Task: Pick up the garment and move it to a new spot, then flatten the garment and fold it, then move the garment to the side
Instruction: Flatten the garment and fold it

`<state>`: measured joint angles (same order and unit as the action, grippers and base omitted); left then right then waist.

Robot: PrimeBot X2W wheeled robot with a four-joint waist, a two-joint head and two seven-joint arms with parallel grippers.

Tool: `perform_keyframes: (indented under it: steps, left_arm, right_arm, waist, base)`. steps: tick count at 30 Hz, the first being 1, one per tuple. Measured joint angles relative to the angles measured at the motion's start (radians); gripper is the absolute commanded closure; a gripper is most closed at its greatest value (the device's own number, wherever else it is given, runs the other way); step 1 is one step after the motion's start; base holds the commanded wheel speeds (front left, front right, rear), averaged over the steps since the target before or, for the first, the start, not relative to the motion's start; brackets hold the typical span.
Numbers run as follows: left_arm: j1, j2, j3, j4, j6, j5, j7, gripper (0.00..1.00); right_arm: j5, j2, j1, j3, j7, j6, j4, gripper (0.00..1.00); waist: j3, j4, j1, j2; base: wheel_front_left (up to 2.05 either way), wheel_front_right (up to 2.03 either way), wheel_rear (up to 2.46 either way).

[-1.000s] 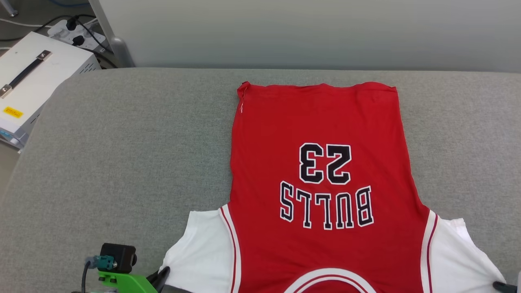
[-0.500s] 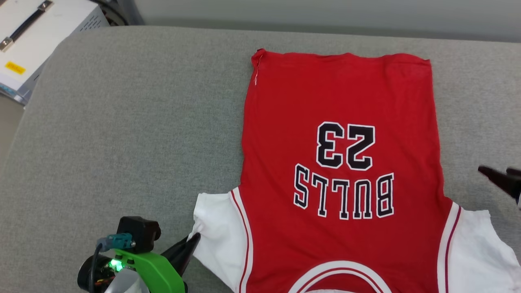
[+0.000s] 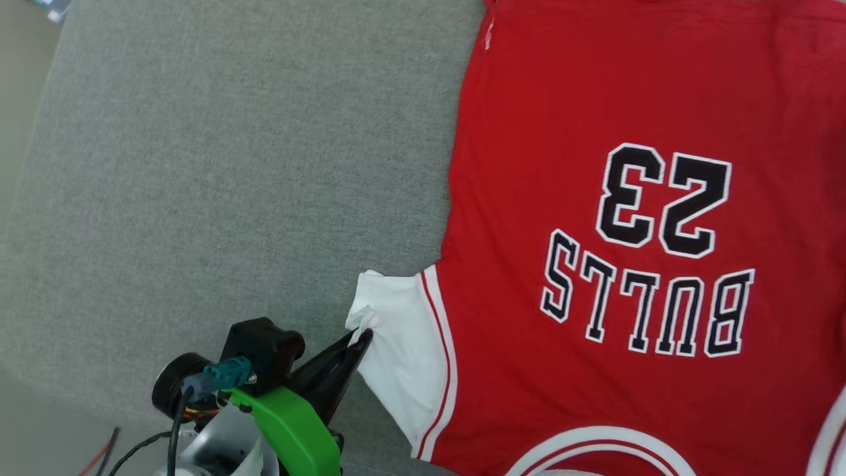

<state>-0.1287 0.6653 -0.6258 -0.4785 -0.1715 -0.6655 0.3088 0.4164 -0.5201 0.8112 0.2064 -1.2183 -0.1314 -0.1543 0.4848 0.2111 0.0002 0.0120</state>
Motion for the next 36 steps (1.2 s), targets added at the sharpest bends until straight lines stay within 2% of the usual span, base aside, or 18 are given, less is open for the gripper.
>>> perform_keyframes:
  steps: [6,10,13,20,21,22,23,36]
  left_arm:
    - [-0.023,-0.031,-0.017,-0.012,0.009,0.006,-0.003,1.00]
    - [-0.033,-0.040,-0.021,-0.010,0.010,0.006,-0.010,1.00]
    - [-0.038,-0.046,-0.023,-0.008,0.010,0.008,-0.019,1.00]
    - [-0.045,-0.063,-0.025,-0.005,0.018,0.011,-0.029,1.00]
    - [-0.047,-0.068,-0.025,-0.007,0.018,0.006,-0.031,1.00]
    - [-0.048,-0.071,-0.025,-0.009,0.018,0.002,-0.031,1.00]
    - [-0.048,-0.072,-0.025,-0.011,0.019,0.001,-0.032,1.00]
    - [-0.056,-0.072,-0.024,0.024,0.016,0.005,-0.040,1.00]
  right_arm:
    - [-0.080,-0.018,0.116,0.027,-0.021,0.000,-0.102,0.00]
    - [-0.137,-0.039,0.139,0.040,-0.022,0.000,-0.156,0.00]
    - [-0.161,-0.058,0.150,0.057,-0.023,0.000,-0.173,0.00]
    - [-0.152,-0.109,0.143,0.023,-0.029,0.000,-0.148,0.00]
    - [-0.151,-0.118,0.140,0.014,-0.033,0.000,-0.145,0.09]
    - [-0.148,-0.124,0.137,0.008,-0.038,0.000,-0.141,0.58]
    - [-0.142,-0.131,0.134,0.003,-0.045,0.000,-0.137,1.00]
    - [-0.120,-0.105,0.035,-0.002,-0.057,0.000,-0.114,1.00]
  waist:
    - [0.075,0.090,0.0000,0.0000]
    - [0.116,0.142,0.0000,0.0000]
    - [0.140,0.173,0.0000,0.0000]
    - [0.176,0.215,-0.0001,0.0000]
    - [0.178,0.218,-0.0001,0.0000]
    - [0.178,0.220,-0.0001,0.0000]
    - [0.178,0.221,-0.0001,0.0000]
    - [0.121,0.211,-0.0001,0.0000]
  base:
    - [0.00,0.00,0.00]
    - [0.00,0.00,0.00]
    - [0.00,0.00,0.00]
    - [0.00,0.00,0.00]
    - [0.00,0.00,0.00]
    - [0.00,0.00,0.00]
    - [0.00,0.00,0.00]
    - [0.00,0.00,0.00]
